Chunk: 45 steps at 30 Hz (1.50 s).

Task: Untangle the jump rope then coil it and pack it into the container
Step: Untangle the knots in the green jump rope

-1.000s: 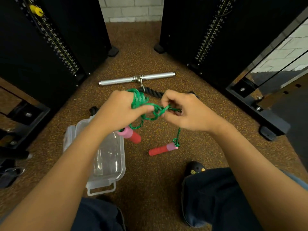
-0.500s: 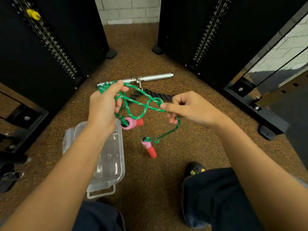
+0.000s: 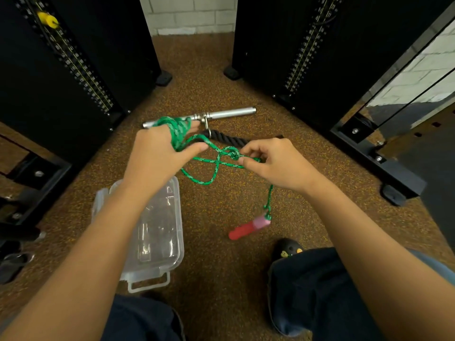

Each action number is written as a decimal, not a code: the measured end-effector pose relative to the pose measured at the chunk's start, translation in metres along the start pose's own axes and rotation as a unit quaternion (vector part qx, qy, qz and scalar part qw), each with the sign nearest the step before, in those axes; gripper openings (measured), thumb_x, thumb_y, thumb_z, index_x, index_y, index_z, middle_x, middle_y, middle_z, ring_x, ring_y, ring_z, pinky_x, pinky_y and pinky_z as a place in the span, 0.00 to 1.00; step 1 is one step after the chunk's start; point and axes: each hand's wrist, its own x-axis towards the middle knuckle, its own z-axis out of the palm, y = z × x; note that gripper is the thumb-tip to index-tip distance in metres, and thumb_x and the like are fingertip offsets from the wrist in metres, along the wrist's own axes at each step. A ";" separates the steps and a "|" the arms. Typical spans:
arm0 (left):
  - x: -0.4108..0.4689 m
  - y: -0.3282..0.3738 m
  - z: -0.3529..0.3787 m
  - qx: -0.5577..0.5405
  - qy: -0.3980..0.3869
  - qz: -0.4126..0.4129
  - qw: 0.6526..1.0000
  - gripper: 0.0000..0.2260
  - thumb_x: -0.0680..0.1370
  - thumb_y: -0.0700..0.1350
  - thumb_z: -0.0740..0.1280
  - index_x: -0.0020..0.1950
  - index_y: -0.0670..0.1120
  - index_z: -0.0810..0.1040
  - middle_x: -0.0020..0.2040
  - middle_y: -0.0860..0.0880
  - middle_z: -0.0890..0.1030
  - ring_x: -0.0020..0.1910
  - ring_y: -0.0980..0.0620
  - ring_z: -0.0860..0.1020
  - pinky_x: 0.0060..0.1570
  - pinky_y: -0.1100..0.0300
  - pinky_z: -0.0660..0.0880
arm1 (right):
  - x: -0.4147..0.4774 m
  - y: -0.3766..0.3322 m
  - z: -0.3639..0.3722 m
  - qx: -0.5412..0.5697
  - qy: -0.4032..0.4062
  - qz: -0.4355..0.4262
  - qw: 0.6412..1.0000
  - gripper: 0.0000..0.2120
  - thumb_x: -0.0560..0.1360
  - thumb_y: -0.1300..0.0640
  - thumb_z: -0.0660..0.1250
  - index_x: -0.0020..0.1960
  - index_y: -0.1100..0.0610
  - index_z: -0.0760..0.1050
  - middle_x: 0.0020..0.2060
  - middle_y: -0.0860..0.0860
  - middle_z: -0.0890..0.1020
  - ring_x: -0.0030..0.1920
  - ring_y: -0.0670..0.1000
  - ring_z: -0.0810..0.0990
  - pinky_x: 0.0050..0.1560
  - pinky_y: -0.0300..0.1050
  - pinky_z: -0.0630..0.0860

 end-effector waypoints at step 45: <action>0.004 0.017 0.005 -0.416 0.004 -0.231 0.880 0.07 0.75 0.41 0.66 0.37 0.48 0.78 0.33 0.54 0.82 0.39 0.53 0.75 0.41 0.58 0.70 | 0.000 -0.007 0.021 0.140 0.002 0.024 0.990 0.11 0.72 0.65 0.63 0.43 0.49 0.69 0.33 0.46 0.73 0.32 0.45 0.69 0.37 0.37 0.68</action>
